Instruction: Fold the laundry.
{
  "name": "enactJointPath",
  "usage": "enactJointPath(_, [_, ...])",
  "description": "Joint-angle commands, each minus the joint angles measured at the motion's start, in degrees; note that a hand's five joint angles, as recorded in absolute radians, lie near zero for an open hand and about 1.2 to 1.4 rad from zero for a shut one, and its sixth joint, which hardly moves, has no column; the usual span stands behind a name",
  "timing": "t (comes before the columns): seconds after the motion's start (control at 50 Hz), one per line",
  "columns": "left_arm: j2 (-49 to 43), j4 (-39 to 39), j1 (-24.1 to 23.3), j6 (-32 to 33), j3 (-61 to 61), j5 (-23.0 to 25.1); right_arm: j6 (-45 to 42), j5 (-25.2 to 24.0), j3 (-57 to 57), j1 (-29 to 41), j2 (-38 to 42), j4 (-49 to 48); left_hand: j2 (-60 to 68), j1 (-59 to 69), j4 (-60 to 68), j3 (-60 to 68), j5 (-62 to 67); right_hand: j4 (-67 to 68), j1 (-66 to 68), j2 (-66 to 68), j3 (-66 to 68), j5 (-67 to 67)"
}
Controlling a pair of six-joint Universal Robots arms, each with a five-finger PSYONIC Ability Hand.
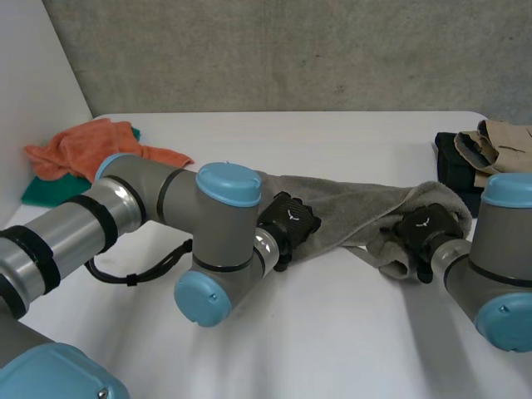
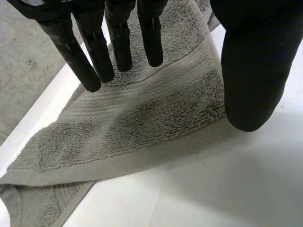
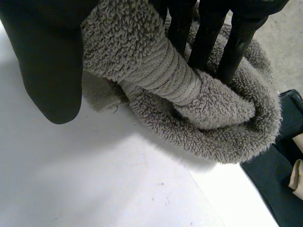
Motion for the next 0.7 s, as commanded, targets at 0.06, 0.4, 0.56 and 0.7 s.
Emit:
enactJointPath(0.06, [-1.7,-1.3,-0.1,2.8,2.4,-0.1,-0.3,0.0,0.2,0.4,-0.1,0.0,4.3,4.5,3.9,4.3,3.8,3.9,3.1,3.6,3.4,4.1])
enactJointPath(0.4, [-5.5,-4.1,-0.9,8.2,8.0,-0.2,-0.7,-0.1,0.6,0.7,-0.2,-0.1,4.1,4.3,3.7,4.2,3.7,4.0,3.3,3.8,3.6,4.2])
enactJointPath(0.56, [-6.9,-3.7,-1.2,10.8,10.6,-1.0,-1.5,-0.1,0.6,0.9,0.0,-0.1,5.3,5.5,4.9,5.4,4.8,4.0,3.3,3.8,3.6,4.2])
enactJointPath(0.7, [-8.5,-3.6,-0.6,12.0,13.6,-1.5,-1.6,-0.1,0.6,0.9,-0.1,-0.1,7.3,7.5,6.9,7.4,6.9,4.0,3.3,3.8,3.6,4.2])
